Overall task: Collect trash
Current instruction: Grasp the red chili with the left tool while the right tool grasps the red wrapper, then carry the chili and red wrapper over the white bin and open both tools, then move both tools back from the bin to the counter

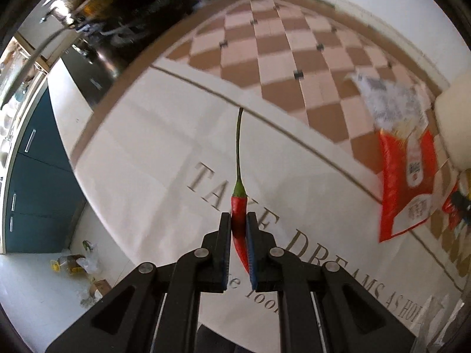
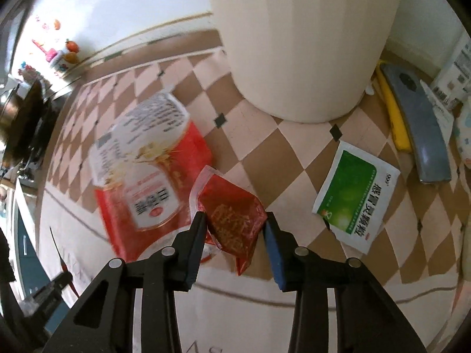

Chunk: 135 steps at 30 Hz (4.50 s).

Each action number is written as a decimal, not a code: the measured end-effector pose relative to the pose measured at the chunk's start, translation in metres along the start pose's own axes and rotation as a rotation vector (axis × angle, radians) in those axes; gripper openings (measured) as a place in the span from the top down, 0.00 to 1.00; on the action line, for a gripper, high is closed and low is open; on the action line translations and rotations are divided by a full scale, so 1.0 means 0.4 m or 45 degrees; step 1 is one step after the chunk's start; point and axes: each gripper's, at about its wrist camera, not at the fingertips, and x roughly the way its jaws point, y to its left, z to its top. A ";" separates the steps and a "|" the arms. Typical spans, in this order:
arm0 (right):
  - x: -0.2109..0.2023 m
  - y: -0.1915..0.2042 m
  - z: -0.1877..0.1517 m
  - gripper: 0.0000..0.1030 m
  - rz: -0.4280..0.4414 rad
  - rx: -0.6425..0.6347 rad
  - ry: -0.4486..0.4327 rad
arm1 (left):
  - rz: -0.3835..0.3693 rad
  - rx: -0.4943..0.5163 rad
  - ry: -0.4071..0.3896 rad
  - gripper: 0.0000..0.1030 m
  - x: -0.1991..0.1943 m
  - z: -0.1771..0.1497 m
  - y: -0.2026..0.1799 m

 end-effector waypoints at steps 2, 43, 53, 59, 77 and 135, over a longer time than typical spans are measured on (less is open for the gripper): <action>-0.023 0.020 -0.004 0.61 0.020 -0.024 -0.007 | -0.007 -0.011 -0.033 0.93 -0.034 0.004 0.016; 0.360 1.156 -0.904 0.61 0.352 -1.070 0.431 | 0.002 -0.859 0.288 0.93 0.482 -0.562 1.096; 0.787 1.215 -1.109 0.62 0.288 -1.144 0.549 | -0.251 -0.945 0.431 0.93 0.900 -0.671 1.172; 0.994 1.212 -1.178 0.62 0.251 -1.166 0.617 | -0.349 -0.987 0.478 0.93 1.042 -0.697 1.176; 1.128 1.236 -1.259 0.00 0.189 -1.274 0.683 | -0.062 -0.982 0.349 0.00 0.959 -0.728 1.265; -0.297 0.778 -0.539 0.00 0.528 -0.815 0.236 | 0.045 -0.357 -0.223 0.00 -0.266 -0.289 0.550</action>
